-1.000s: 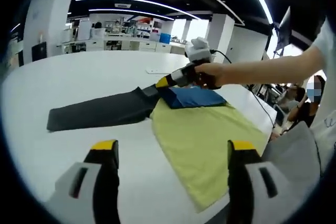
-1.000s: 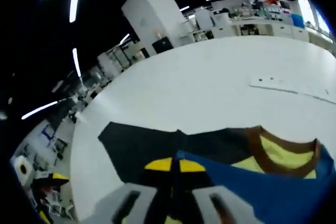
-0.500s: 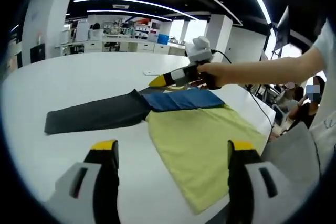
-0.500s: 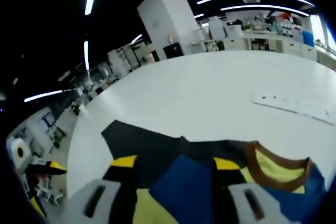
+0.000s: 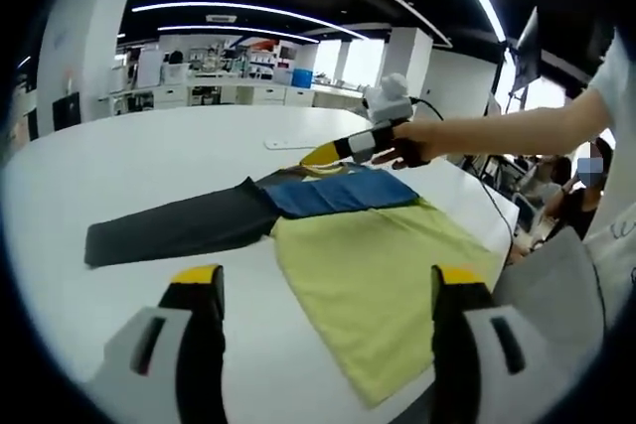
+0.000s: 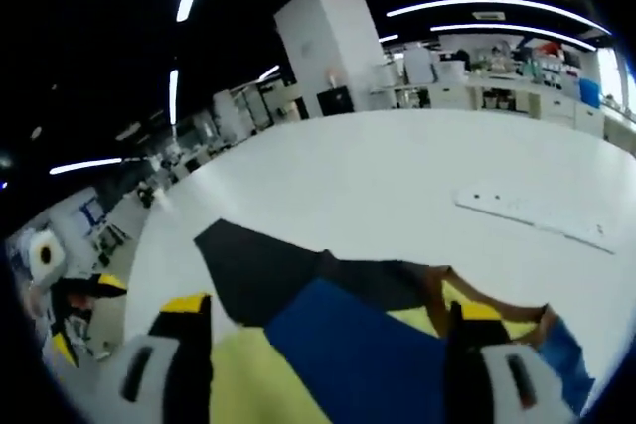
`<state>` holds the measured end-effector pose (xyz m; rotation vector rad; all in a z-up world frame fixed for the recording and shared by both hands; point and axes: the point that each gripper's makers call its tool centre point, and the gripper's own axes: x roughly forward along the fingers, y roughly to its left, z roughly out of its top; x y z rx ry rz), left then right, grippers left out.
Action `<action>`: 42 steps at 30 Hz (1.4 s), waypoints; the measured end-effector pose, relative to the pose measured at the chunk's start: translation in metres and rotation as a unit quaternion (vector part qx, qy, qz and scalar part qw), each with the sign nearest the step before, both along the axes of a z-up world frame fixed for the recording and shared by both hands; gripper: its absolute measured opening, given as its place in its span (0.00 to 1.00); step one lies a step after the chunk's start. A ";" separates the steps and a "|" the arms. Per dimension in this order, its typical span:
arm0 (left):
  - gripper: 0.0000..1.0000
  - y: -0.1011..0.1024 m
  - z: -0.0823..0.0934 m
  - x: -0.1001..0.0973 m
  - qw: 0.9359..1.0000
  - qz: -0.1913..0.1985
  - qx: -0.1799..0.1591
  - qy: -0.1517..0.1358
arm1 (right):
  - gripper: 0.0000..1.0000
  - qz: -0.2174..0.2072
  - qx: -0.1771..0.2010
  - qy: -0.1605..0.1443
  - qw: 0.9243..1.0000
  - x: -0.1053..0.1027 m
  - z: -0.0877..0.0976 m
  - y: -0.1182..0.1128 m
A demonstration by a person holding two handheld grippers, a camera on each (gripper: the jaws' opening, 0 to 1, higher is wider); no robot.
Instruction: Fold the garment on the visible template until the final outline fits inside the template.
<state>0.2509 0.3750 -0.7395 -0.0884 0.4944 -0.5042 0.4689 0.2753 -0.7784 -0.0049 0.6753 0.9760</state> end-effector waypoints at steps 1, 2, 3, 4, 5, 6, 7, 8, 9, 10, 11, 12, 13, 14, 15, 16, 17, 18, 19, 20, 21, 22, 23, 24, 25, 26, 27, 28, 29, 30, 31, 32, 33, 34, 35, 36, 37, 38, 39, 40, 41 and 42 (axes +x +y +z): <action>0.84 0.000 0.002 0.000 1.000 -0.002 0.000 -0.001 | 1.00 -0.003 -0.004 0.000 1.000 0.000 0.000 -0.005; 0.84 0.000 0.002 0.001 1.000 -0.002 0.001 -0.001 | 1.00 -0.004 -0.004 0.000 1.000 0.000 0.001 -0.013; 0.84 -0.001 0.003 0.001 1.000 -0.004 0.001 -0.002 | 1.00 -0.007 -0.004 0.002 1.000 -0.002 0.003 -0.018; 0.84 -0.001 0.004 0.002 1.000 -0.004 0.001 -0.002 | 1.00 -0.008 -0.004 0.005 1.000 -0.004 0.004 -0.023; 0.84 -0.002 0.004 0.002 1.000 -0.005 0.000 -0.002 | 1.00 -0.009 -0.002 0.005 1.000 -0.005 0.006 -0.028; 0.84 -0.003 0.004 0.002 1.000 -0.006 -0.001 -0.003 | 1.00 -0.009 -0.001 0.003 1.000 -0.004 0.005 -0.037; 0.84 -0.004 0.003 0.002 1.000 -0.007 -0.001 -0.003 | 1.00 -0.010 -0.004 0.003 1.000 -0.004 0.005 -0.043; 0.84 -0.006 0.003 0.002 1.000 -0.008 -0.001 -0.002 | 1.00 -0.013 -0.008 0.004 1.000 -0.009 0.006 -0.053; 0.84 -0.007 0.002 0.001 1.000 -0.010 -0.001 -0.002 | 1.00 -0.018 -0.013 0.002 1.000 -0.008 0.005 -0.061; 0.84 -0.011 0.003 0.001 1.000 -0.013 -0.001 -0.003 | 1.00 -0.028 -0.023 0.003 0.999 -0.006 0.003 -0.070; 0.84 -0.013 0.003 0.001 1.000 -0.018 0.000 -0.004 | 1.00 -0.035 -0.016 0.010 0.999 -0.007 0.005 -0.079; 0.84 -0.013 0.003 0.001 1.000 -0.022 0.003 -0.003 | 1.00 -0.039 -0.007 0.008 0.999 -0.007 0.007 -0.084; 0.84 -0.012 0.003 0.001 1.000 -0.024 0.007 -0.003 | 1.00 -0.050 -0.010 0.011 0.999 -0.004 0.006 -0.096; 0.84 -0.012 0.003 0.002 1.000 -0.025 0.011 -0.003 | 1.00 -0.061 -0.016 0.011 0.998 0.000 0.004 -0.105; 0.85 -0.013 0.004 0.002 1.000 -0.025 0.009 -0.004 | 1.00 -0.064 -0.011 0.008 0.998 0.002 0.007 -0.113; 0.84 -0.014 0.005 0.003 1.000 -0.025 0.004 -0.006 | 1.00 -0.070 -0.007 0.013 0.997 0.003 0.008 -0.118; 0.84 -0.015 0.005 0.003 1.000 -0.026 0.002 -0.007 | 1.00 -0.080 -0.004 0.017 0.997 0.003 0.010 -0.125; 0.85 -0.016 0.005 0.002 1.000 -0.029 0.001 -0.006 | 1.00 -0.082 -0.005 0.017 0.997 0.003 0.011 -0.129; 0.85 -0.016 0.004 0.002 0.999 -0.031 0.003 -0.005 | 1.00 -0.085 -0.008 0.015 0.996 0.003 0.012 -0.134; 0.85 -0.016 0.003 0.002 0.999 -0.032 0.005 -0.005 | 1.00 -0.089 -0.012 0.012 0.996 0.000 0.013 -0.139; 0.85 -0.015 0.003 0.003 0.999 -0.032 0.004 -0.005 | 1.00 -0.092 -0.017 0.009 0.996 0.000 0.013 -0.147; 0.84 -0.016 0.003 0.003 0.999 -0.033 0.003 -0.005 | 1.00 -0.093 -0.016 0.011 0.996 0.001 0.013 -0.151; 0.84 -0.016 0.004 0.003 0.999 -0.033 0.003 -0.005 | 1.00 -0.098 -0.016 0.017 0.995 0.002 0.012 -0.158; 0.84 -0.015 0.003 0.003 0.999 -0.034 0.004 -0.005 | 1.00 -0.102 -0.016 0.018 0.994 0.005 0.010 -0.164; 0.84 -0.015 0.003 0.003 0.999 -0.035 0.005 -0.005 | 1.00 -0.104 -0.018 0.017 0.994 0.004 0.009 -0.170; 0.84 -0.015 0.002 0.002 0.999 -0.036 0.005 -0.003 | 1.00 -0.106 -0.020 0.017 0.994 0.003 0.008 -0.175; 0.84 -0.014 0.001 0.002 0.999 -0.035 0.004 -0.003 | 1.00 -0.109 -0.022 0.021 0.994 0.000 0.006 -0.181; 0.84 -0.013 0.001 0.002 0.999 -0.034 0.003 -0.003 | 0.98 -0.111 -0.022 0.024 0.993 -0.003 0.005 -0.184; 0.84 -0.013 0.001 0.002 0.999 -0.033 0.003 -0.003 | 0.93 -0.113 -0.023 0.029 0.993 -0.006 0.003 -0.188; 0.84 -0.013 0.001 0.001 0.999 -0.032 0.003 -0.003 | 0.89 -0.125 -0.023 0.036 0.991 -0.009 0.001 -0.195; 0.84 -0.013 0.001 0.001 0.999 -0.033 0.003 -0.003 | 0.87 -0.132 -0.021 0.039 0.990 -0.012 0.000 -0.198; 0.83 -0.014 0.001 0.000 0.999 -0.034 0.003 -0.003 | 0.84 -0.141 -0.014 0.042 0.989 -0.014 -0.001 -0.202; 0.83 -0.014 0.001 -0.001 0.999 -0.035 0.003 -0.003 | 0.82 -0.162 -0.006 0.056 0.985 -0.015 -0.003 -0.207; 0.83 -0.014 0.001 -0.001 0.999 -0.037 0.002 -0.005 | 0.80 -0.167 -0.004 0.064 0.984 -0.019 -0.005 -0.211; 0.83 -0.014 0.001 -0.001 0.999 -0.037 0.001 -0.004 | 0.75 -0.169 -0.003 0.066 0.983 -0.020 -0.007 -0.214; 0.83 -0.012 0.001 -0.001 0.999 -0.034 0.003 -0.003 | 0.72 -0.176 -0.005 0.075 0.982 -0.023 -0.012 -0.219; 0.83 -0.011 0.001 -0.001 0.999 -0.032 0.002 -0.004 | 0.68 -0.181 -0.006 0.079 0.980 -0.024 -0.014 -0.222; 0.83 -0.011 0.001 -0.001 1.000 -0.029 -0.001 -0.004 | 0.64 -0.192 -0.003 0.092 0.977 -0.024 -0.017 -0.226; 0.83 -0.011 0.002 -0.001 1.000 -0.027 -0.003 -0.005 | 0.61 -0.195 0.001 0.097 0.976 -0.025 -0.019 -0.227; 0.83 -0.011 0.003 -0.001 1.000 -0.026 -0.006 -0.006 | 0.59 -0.204 0.007 0.109 0.973 -0.026 -0.022 -0.229; 0.83 -0.011 0.003 -0.001 1.000 -0.025 -0.010 -0.006 | 0.55 -0.208 0.009 0.113 0.972 -0.027 -0.023 -0.230; 0.83 -0.011 0.002 -0.001 1.000 -0.024 -0.009 -0.005 | 0.51 -0.211 0.011 0.117 0.970 -0.029 -0.024 -0.230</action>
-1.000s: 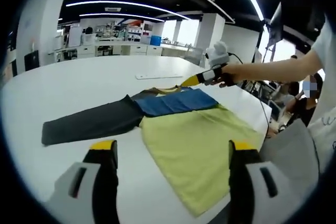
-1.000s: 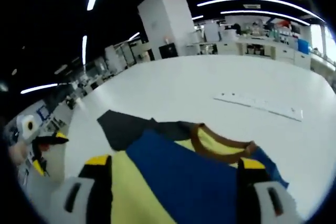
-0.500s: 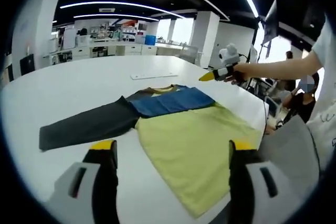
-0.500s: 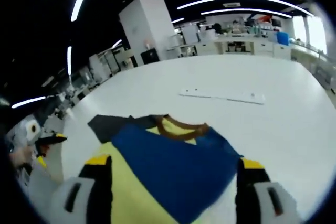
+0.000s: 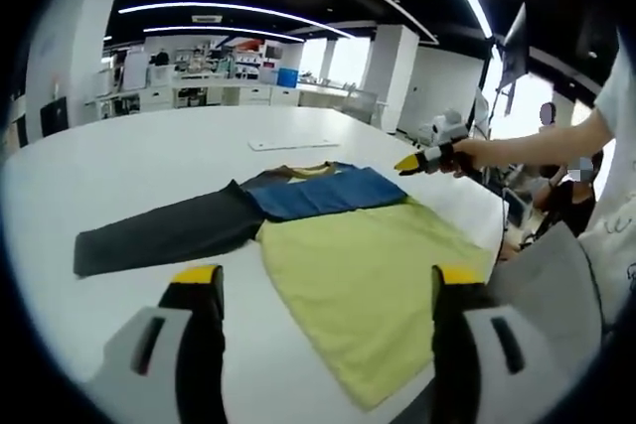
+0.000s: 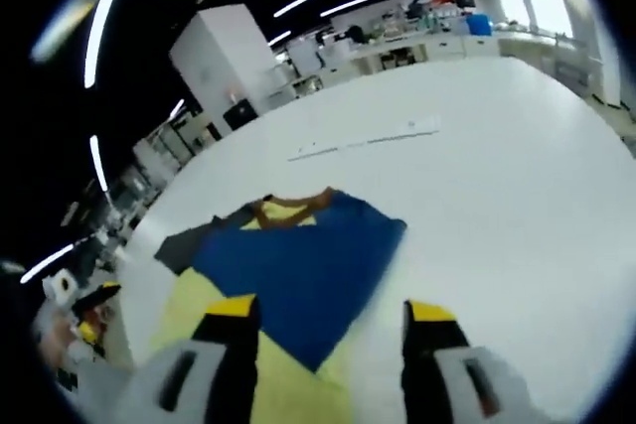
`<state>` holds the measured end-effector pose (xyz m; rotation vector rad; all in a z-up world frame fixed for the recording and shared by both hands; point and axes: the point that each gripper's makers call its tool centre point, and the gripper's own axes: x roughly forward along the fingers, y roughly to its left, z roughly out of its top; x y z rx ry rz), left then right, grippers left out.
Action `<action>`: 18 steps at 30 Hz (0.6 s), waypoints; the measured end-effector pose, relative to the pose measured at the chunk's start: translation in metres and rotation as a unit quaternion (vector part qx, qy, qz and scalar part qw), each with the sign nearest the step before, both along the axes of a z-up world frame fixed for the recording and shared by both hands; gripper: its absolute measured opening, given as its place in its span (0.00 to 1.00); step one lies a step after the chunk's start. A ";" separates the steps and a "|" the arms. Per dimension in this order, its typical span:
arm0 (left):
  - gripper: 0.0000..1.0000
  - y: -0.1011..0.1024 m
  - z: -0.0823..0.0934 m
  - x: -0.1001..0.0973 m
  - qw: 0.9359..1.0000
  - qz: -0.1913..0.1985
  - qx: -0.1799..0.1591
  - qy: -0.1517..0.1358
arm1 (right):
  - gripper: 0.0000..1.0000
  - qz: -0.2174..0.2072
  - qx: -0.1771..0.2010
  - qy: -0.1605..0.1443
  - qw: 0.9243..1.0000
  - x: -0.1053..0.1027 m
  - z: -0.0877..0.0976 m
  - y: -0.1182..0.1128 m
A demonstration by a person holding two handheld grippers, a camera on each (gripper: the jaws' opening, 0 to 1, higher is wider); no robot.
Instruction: Fold the garment on the visible template until the final outline fits inside the template.
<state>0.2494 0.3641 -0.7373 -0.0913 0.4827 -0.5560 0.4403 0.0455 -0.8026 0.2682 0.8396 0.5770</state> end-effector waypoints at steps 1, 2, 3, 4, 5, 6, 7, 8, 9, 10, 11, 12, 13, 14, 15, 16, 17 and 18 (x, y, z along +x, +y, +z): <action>0.83 0.001 -0.001 0.000 1.000 0.001 0.003 0.001 | 0.46 -0.006 0.004 0.005 1.000 -0.002 0.000 0.000; 0.83 0.001 -0.001 0.000 1.000 0.001 0.004 0.000 | 0.40 -0.011 0.011 0.009 1.000 -0.003 -0.001 0.001; 0.82 0.000 -0.001 -0.001 1.000 0.001 0.004 0.000 | 0.37 -0.018 0.024 0.022 0.999 -0.004 -0.004 0.002; 0.82 0.001 -0.002 -0.001 1.000 0.002 0.003 0.003 | 0.35 -0.020 0.024 0.026 0.999 -0.004 -0.007 0.002; 0.83 0.001 -0.001 0.000 1.000 0.003 0.003 0.002 | 0.32 -0.021 0.023 0.030 0.999 -0.004 -0.010 0.002; 0.82 0.001 -0.001 0.000 1.000 0.004 0.004 0.001 | 0.29 -0.021 0.021 0.033 0.999 -0.003 -0.014 0.002; 0.82 0.001 -0.001 0.000 1.000 0.005 0.003 0.001 | 0.27 -0.021 0.021 0.033 0.999 -0.003 -0.016 0.003; 0.83 0.001 0.000 0.000 1.000 0.006 0.002 0.001 | 0.25 -0.024 0.021 0.039 0.999 -0.005 -0.018 0.004; 0.83 0.001 0.000 0.000 1.000 0.008 0.001 0.000 | 0.23 -0.025 0.021 0.039 0.999 -0.004 -0.019 0.004; 0.82 0.002 0.000 0.000 1.000 0.010 0.001 0.001 | 0.22 -0.027 0.024 0.042 0.998 -0.005 -0.020 0.005; 0.82 0.003 -0.001 0.000 1.000 0.011 0.002 0.001 | 0.19 -0.027 0.025 0.044 0.998 -0.004 -0.021 0.005; 0.82 0.003 -0.001 0.000 1.000 0.012 0.002 0.001 | 0.17 -0.027 0.025 0.046 0.998 -0.003 -0.022 0.005; 0.82 0.004 -0.001 0.000 1.000 0.013 0.001 0.002 | 0.15 -0.028 0.023 0.051 0.998 -0.003 -0.025 0.005; 0.82 0.004 -0.002 -0.001 1.000 0.014 0.001 0.003 | 0.14 -0.027 0.023 0.050 0.998 -0.003 -0.026 0.005; 0.82 0.004 -0.002 -0.001 1.000 0.014 0.002 0.003 | 0.14 -0.027 0.022 0.055 0.998 0.000 -0.030 0.004; 0.82 0.004 -0.003 -0.001 1.000 0.013 0.003 0.004 | 0.14 -0.028 0.019 0.057 0.998 0.000 -0.032 0.002; 0.82 0.004 -0.003 -0.002 1.000 0.013 0.003 0.005 | 0.12 -0.029 0.018 0.057 0.998 0.000 -0.034 0.002; 0.82 0.004 -0.003 -0.002 1.000 0.014 0.002 0.005 | 0.10 -0.029 0.018 0.057 0.998 0.000 -0.034 0.002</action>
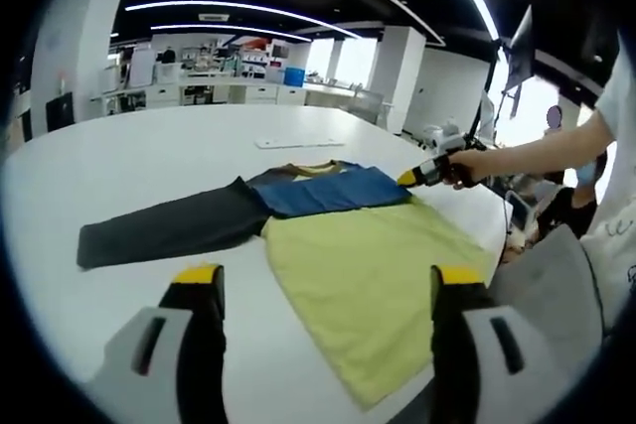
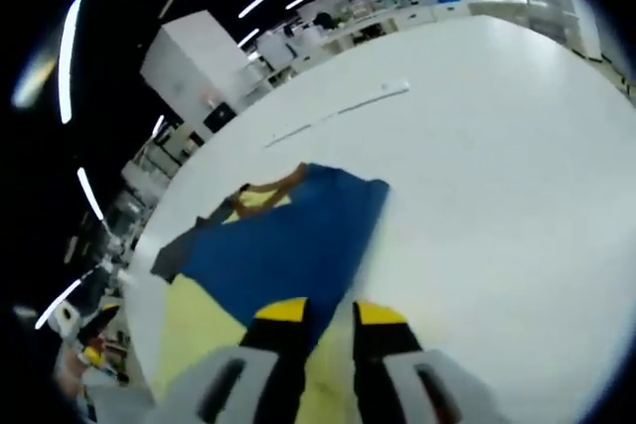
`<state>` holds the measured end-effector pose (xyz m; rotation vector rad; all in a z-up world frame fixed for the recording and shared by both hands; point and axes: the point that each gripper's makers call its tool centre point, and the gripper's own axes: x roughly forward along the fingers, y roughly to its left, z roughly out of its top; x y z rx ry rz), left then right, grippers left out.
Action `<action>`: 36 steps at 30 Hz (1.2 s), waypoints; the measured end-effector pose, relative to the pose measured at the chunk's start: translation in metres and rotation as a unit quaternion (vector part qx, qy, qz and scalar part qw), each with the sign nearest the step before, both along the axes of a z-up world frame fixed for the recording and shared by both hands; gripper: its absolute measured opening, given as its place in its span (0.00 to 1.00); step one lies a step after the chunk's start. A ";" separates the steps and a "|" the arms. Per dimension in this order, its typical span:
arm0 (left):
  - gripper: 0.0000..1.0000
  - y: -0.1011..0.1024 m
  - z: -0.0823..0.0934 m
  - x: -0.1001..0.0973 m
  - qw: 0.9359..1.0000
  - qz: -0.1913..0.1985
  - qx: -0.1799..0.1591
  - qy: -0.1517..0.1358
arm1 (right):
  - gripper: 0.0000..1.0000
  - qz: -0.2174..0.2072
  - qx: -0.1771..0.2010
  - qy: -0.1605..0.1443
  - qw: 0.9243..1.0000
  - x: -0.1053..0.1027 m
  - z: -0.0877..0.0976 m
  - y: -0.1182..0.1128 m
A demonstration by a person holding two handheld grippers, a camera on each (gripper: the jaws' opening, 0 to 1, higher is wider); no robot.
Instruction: Fold the garment on the visible template until the final outline fits inside the template.
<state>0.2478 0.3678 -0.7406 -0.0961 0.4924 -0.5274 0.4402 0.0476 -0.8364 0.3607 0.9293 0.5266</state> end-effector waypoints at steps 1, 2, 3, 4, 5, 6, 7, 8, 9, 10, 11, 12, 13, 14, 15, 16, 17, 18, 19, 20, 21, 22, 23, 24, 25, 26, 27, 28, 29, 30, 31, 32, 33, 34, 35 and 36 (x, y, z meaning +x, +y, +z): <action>0.82 0.000 0.000 0.000 1.000 0.001 -0.001 0.000 | 0.06 0.000 0.001 0.002 1.000 0.000 -0.001 0.000; 0.82 0.001 0.000 0.000 1.000 0.002 -0.001 0.001 | 0.00 -0.001 -0.001 0.001 1.000 0.000 -0.001 -0.001; 0.82 0.000 0.000 0.000 1.000 0.002 -0.001 0.003 | 0.00 0.001 -0.001 -0.004 1.000 0.001 0.000 -0.001; 0.82 0.000 -0.001 0.000 1.000 0.002 0.000 0.004 | 0.00 -0.002 0.001 -0.004 1.000 0.003 0.001 -0.002; 0.82 0.000 -0.002 0.000 1.000 0.001 0.001 0.005 | 0.00 -0.003 0.007 -0.005 1.000 0.004 0.003 -0.003; 0.82 0.000 -0.003 -0.001 1.000 0.000 0.001 0.006 | 0.00 -0.002 0.011 -0.006 1.000 0.004 0.005 -0.003; 0.82 -0.001 -0.004 0.000 1.000 -0.001 0.002 0.007 | 0.00 -0.002 0.011 -0.010 1.000 0.004 0.007 -0.004; 0.82 -0.001 -0.004 0.000 1.000 -0.001 0.002 0.008 | 0.00 -0.002 0.008 -0.016 1.000 0.006 0.009 -0.006; 0.82 -0.001 -0.005 0.001 1.000 -0.002 0.002 0.008 | 0.00 -0.001 0.010 -0.022 1.000 0.007 0.011 -0.008; 0.82 -0.002 -0.006 0.001 1.000 -0.002 0.003 0.010 | 0.00 -0.004 0.012 -0.021 1.000 0.010 0.012 -0.011; 0.82 -0.003 -0.006 0.002 1.000 -0.002 0.003 0.011 | 0.00 -0.008 0.010 -0.019 1.000 0.011 0.010 -0.014; 0.82 -0.003 -0.006 0.002 1.000 -0.002 0.003 0.011 | 0.00 -0.008 0.007 -0.020 1.000 0.012 0.009 -0.017; 0.82 -0.004 -0.006 0.002 1.000 -0.002 0.003 0.011 | 0.00 -0.007 0.001 -0.021 1.000 0.012 0.008 -0.019; 0.82 -0.004 -0.006 0.003 1.000 -0.002 0.002 0.011 | 0.00 -0.015 -0.001 -0.020 1.000 0.014 0.006 -0.025; 0.82 -0.005 -0.006 0.003 1.000 -0.002 0.002 0.012 | 0.00 -0.018 -0.001 -0.018 1.000 0.015 0.005 -0.027; 0.82 -0.004 -0.006 0.005 1.000 -0.002 0.002 0.012 | 0.00 -0.019 -0.001 -0.018 1.000 0.017 0.005 -0.030; 0.82 -0.004 -0.007 0.005 1.000 -0.002 0.002 0.013 | 0.00 -0.021 -0.001 -0.018 1.000 0.018 0.004 -0.032; 0.82 -0.004 -0.008 0.006 1.000 -0.001 0.003 0.015 | 0.00 -0.023 -0.003 -0.017 1.000 0.019 0.003 -0.034; 0.82 -0.005 -0.009 0.005 1.000 -0.001 0.004 0.016 | 0.00 -0.024 -0.005 -0.016 1.000 0.020 0.003 -0.035; 0.82 -0.005 -0.009 0.005 1.000 -0.001 0.005 0.017 | 0.00 -0.026 -0.007 -0.018 0.999 0.020 0.002 -0.037; 0.82 -0.005 -0.009 0.006 1.000 -0.001 0.004 0.017 | 0.00 -0.028 -0.008 -0.018 0.999 0.019 0.003 -0.037; 0.82 -0.005 -0.009 0.007 1.000 0.000 0.002 0.017 | 0.00 -0.029 -0.008 -0.017 0.999 0.018 0.003 -0.036; 0.82 -0.005 -0.010 0.007 1.000 0.000 0.002 0.018 | 0.00 -0.029 -0.009 -0.016 0.999 0.020 0.001 -0.037; 0.82 -0.005 -0.010 0.007 1.000 0.000 0.003 0.019 | 0.00 -0.029 -0.012 -0.016 0.999 0.020 0.000 -0.038; 0.82 -0.005 -0.011 0.007 1.000 0.000 0.005 0.020 | 0.00 -0.025 -0.017 -0.019 0.999 0.020 -0.001 -0.038; 0.82 -0.004 -0.011 0.008 1.000 0.000 0.005 0.021 | 0.00 -0.024 -0.022 -0.021 0.999 0.021 -0.002 -0.039; 0.82 -0.004 -0.011 0.008 1.000 0.002 0.004 0.022 | 0.00 -0.027 -0.022 -0.020 0.999 0.021 -0.003 -0.039; 0.82 -0.004 -0.011 0.008 1.000 0.003 0.004 0.021 | 0.00 -0.028 -0.021 -0.020 0.999 0.021 -0.003 -0.039; 0.82 -0.004 -0.011 0.009 1.000 0.004 0.003 0.022 | 0.00 -0.029 -0.019 -0.017 0.999 0.025 -0.006 -0.042; 0.82 -0.004 -0.011 0.009 1.000 0.004 0.004 0.022 | 0.00 -0.029 -0.020 -0.017 0.999 0.026 -0.006 -0.043; 0.82 -0.004 -0.011 0.010 1.000 0.005 0.004 0.022 | 0.00 -0.028 -0.022 -0.019 0.999 0.023 -0.005 -0.041; 0.82 -0.004 -0.012 0.010 1.000 0.005 0.004 0.023 | 0.00 -0.029 -0.023 -0.020 0.999 0.022 -0.004 -0.041; 0.82 -0.004 -0.012 0.010 1.000 0.006 0.003 0.023 | 0.00 -0.029 -0.025 -0.022 0.999 0.024 -0.004 -0.043; 0.82 -0.005 -0.012 0.011 1.000 0.007 0.003 0.023 | 0.00 -0.028 -0.029 -0.024 0.999 0.026 -0.005 -0.044; 0.82 -0.005 -0.013 0.011 1.000 0.007 0.003 0.023 | 0.00 -0.030 -0.029 -0.023 0.999 0.026 -0.005 -0.045; 0.81 -0.005 -0.013 0.011 1.000 0.007 0.003 0.023 | 0.00 -0.030 -0.029 -0.023 0.999 0.026 -0.005 -0.045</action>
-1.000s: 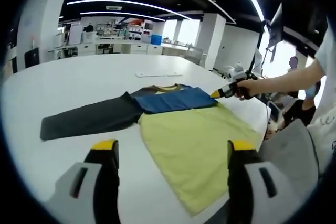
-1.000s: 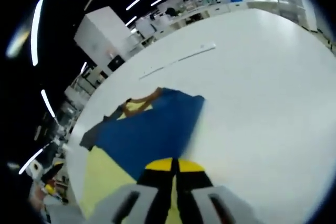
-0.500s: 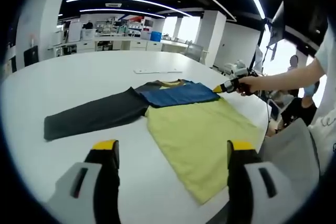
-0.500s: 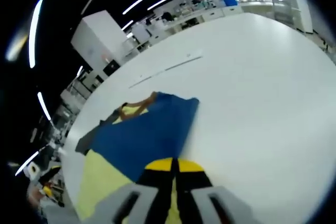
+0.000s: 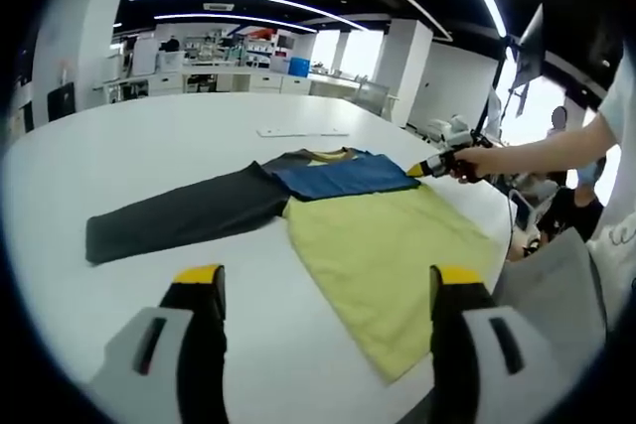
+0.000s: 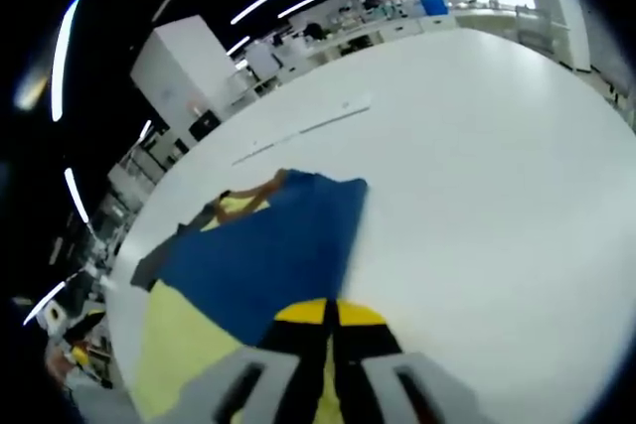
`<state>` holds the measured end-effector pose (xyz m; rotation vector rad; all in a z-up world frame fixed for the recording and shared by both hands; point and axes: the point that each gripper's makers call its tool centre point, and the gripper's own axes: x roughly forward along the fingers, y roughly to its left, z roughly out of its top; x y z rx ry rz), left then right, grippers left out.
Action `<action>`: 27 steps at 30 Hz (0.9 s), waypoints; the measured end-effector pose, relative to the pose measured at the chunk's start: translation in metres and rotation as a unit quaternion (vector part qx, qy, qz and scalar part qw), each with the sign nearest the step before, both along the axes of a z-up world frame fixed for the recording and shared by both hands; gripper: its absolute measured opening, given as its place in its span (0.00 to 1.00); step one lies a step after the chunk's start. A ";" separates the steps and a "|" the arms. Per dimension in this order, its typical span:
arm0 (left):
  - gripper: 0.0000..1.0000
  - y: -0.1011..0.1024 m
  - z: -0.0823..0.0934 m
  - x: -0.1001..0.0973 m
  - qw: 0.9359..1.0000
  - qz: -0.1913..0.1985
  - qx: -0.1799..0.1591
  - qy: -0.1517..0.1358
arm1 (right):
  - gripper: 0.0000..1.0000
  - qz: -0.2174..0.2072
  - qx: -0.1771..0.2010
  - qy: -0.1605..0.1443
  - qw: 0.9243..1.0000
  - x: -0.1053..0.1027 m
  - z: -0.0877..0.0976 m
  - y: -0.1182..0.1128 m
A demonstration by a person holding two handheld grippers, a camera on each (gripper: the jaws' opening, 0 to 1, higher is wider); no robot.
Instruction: Fold the garment on the visible template until the final outline fits inside the template.
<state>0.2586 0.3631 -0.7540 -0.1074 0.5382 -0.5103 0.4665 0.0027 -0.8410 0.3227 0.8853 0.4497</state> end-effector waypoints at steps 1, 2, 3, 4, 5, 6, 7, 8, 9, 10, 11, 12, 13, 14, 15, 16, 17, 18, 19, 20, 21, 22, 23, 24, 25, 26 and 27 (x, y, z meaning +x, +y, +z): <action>0.81 0.000 -0.001 0.000 1.000 0.001 0.000 0.000 | 0.00 0.001 -0.001 0.000 1.000 0.000 0.000 0.000; 0.81 0.000 0.000 0.000 1.000 0.001 0.000 0.000 | 0.00 0.001 -0.001 -0.001 1.000 0.000 0.000 0.000; 0.82 -0.001 0.000 0.000 1.000 0.001 -0.002 0.000 | 0.00 0.001 -0.001 -0.002 1.000 0.000 0.001 0.000; 0.82 -0.001 0.000 0.000 1.000 0.001 -0.003 0.000 | 0.00 0.002 -0.002 -0.001 1.000 -0.001 0.001 0.000; 0.82 -0.001 -0.001 0.000 1.000 0.000 -0.002 0.000 | 0.00 0.002 -0.002 -0.002 1.000 -0.001 0.001 0.000; 0.82 -0.002 -0.002 -0.001 1.000 -0.001 -0.002 0.002 | 0.00 0.003 -0.003 -0.002 1.000 -0.001 0.001 0.000; 0.82 -0.003 -0.002 -0.001 1.000 -0.001 -0.002 0.003 | 0.00 0.006 -0.005 -0.004 1.000 -0.002 0.001 0.001; 0.82 -0.002 -0.002 -0.001 1.000 -0.001 -0.002 0.002 | 0.00 0.009 -0.004 -0.004 1.000 -0.003 0.002 0.001; 0.82 -0.002 -0.002 -0.002 1.000 0.000 -0.003 0.002 | 0.00 0.017 -0.001 -0.005 1.000 -0.004 0.002 0.003; 0.82 -0.003 -0.001 -0.002 1.000 0.000 -0.004 0.001 | 0.00 0.017 -0.005 -0.005 1.000 -0.004 0.002 0.003; 0.82 -0.004 -0.001 -0.002 1.000 -0.001 -0.003 0.000 | 0.00 0.019 -0.010 -0.009 1.000 -0.004 0.002 0.001; 0.82 -0.004 -0.001 -0.002 1.000 -0.001 -0.003 0.000 | 0.02 0.026 -0.016 -0.017 0.999 -0.002 0.003 0.000; 0.82 -0.004 -0.001 -0.002 1.000 -0.001 -0.004 0.000 | 0.05 0.033 -0.018 -0.018 0.999 -0.004 0.005 0.000; 0.82 -0.003 -0.001 -0.001 1.000 -0.001 -0.004 0.000 | 0.08 0.036 -0.020 -0.022 0.999 -0.004 0.006 0.000; 0.82 -0.002 -0.001 -0.001 1.000 -0.001 -0.003 -0.001 | 0.13 0.044 -0.020 -0.028 0.998 -0.003 0.007 -0.001; 0.82 -0.002 0.000 -0.001 1.000 -0.002 -0.002 -0.001 | 0.18 0.049 -0.021 -0.032 0.998 -0.004 0.008 -0.001; 0.82 -0.002 0.000 -0.001 1.000 -0.002 -0.002 -0.001 | 0.23 0.055 -0.021 -0.036 0.998 -0.004 0.010 -0.001; 0.82 -0.002 0.000 0.000 1.000 -0.002 -0.003 -0.002 | 0.30 0.063 -0.021 -0.041 0.997 -0.006 0.012 -0.002; 0.82 -0.002 0.000 0.000 1.000 -0.003 -0.003 -0.002 | 0.35 0.070 -0.021 -0.045 0.996 -0.007 0.012 -0.002; 0.82 -0.002 0.000 0.001 1.000 -0.003 -0.002 -0.003 | 0.40 0.079 -0.022 -0.053 0.995 -0.007 0.013 -0.002; 0.82 -0.002 0.000 0.001 1.000 -0.003 -0.002 -0.002 | 0.46 0.086 -0.024 -0.062 0.994 -0.009 0.017 -0.003; 0.82 -0.002 0.000 0.001 1.000 -0.003 -0.002 -0.002 | 0.50 0.089 -0.024 -0.066 0.994 -0.011 0.019 -0.004; 0.82 -0.002 0.000 0.001 1.000 -0.003 -0.003 -0.003 | 0.54 0.096 -0.022 -0.073 0.992 -0.010 0.020 -0.004; 0.82 -0.003 0.000 0.001 1.000 -0.004 -0.003 -0.003 | 0.58 0.100 -0.019 -0.072 0.992 -0.008 0.018 -0.005; 0.82 -0.004 0.000 0.001 1.000 -0.004 -0.002 -0.003 | 0.62 0.102 -0.018 -0.074 0.992 -0.010 0.019 -0.006; 0.82 -0.004 0.000 0.001 1.000 -0.004 -0.002 -0.003 | 0.65 0.104 -0.018 -0.076 0.991 -0.011 0.019 -0.006; 0.82 -0.004 0.000 0.001 1.000 -0.005 -0.002 -0.001 | 0.69 0.106 -0.020 -0.078 0.991 -0.012 0.020 -0.007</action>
